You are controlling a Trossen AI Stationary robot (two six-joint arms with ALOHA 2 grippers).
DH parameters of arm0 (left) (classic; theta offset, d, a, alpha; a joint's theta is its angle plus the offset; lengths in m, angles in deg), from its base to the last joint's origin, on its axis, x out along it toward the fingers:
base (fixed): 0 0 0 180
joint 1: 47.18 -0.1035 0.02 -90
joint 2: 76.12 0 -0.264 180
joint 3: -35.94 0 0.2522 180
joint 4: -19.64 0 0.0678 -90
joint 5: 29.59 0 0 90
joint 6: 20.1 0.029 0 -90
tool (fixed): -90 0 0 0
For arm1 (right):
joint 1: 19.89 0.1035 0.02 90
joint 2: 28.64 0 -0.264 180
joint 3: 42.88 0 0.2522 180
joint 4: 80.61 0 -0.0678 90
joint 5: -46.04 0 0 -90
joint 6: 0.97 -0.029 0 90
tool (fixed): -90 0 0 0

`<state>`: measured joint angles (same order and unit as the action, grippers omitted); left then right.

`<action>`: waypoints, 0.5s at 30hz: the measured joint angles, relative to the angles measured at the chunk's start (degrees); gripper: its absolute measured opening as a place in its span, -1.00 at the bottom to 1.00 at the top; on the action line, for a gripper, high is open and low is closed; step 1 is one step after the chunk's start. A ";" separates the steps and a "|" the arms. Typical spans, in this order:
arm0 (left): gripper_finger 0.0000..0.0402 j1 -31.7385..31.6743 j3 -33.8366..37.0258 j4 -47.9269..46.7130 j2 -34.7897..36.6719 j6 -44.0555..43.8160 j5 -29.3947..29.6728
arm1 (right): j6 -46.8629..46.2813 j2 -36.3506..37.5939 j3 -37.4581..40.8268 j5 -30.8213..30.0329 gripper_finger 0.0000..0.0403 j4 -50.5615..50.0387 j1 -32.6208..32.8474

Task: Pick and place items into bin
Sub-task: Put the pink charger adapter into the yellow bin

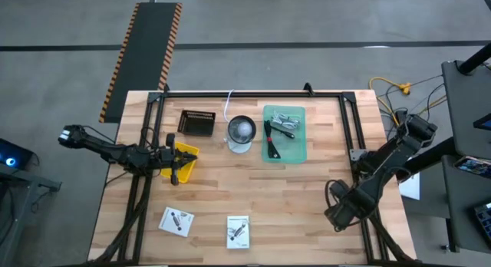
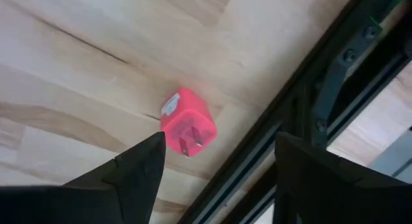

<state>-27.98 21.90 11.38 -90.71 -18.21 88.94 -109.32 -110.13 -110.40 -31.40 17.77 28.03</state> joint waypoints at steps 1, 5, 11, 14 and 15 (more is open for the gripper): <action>-0.99 0.02 0.00 0.00 0.00 0.00 -0.01 | -0.05 0.00 0.00 0.00 0.38 0.33 0.11; -0.99 0.00 0.00 -0.02 0.00 0.00 -0.01 | 1.41 0.00 0.00 -0.03 0.40 1.04 0.23; -0.99 0.00 0.00 -0.02 0.00 0.00 -0.02 | 15.11 0.00 0.14 -0.86 0.37 2.35 1.38; -0.99 0.02 0.00 -0.02 0.00 0.00 -0.01 | 20.89 0.00 0.55 -1.83 0.35 4.36 2.72; -0.99 0.01 0.00 -0.01 0.00 0.00 0.00 | 22.58 0.00 0.63 -2.75 0.34 5.31 3.05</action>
<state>-27.97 21.90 11.37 -90.71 -18.21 88.94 -86.75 -110.13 -109.77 -34.15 23.08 31.08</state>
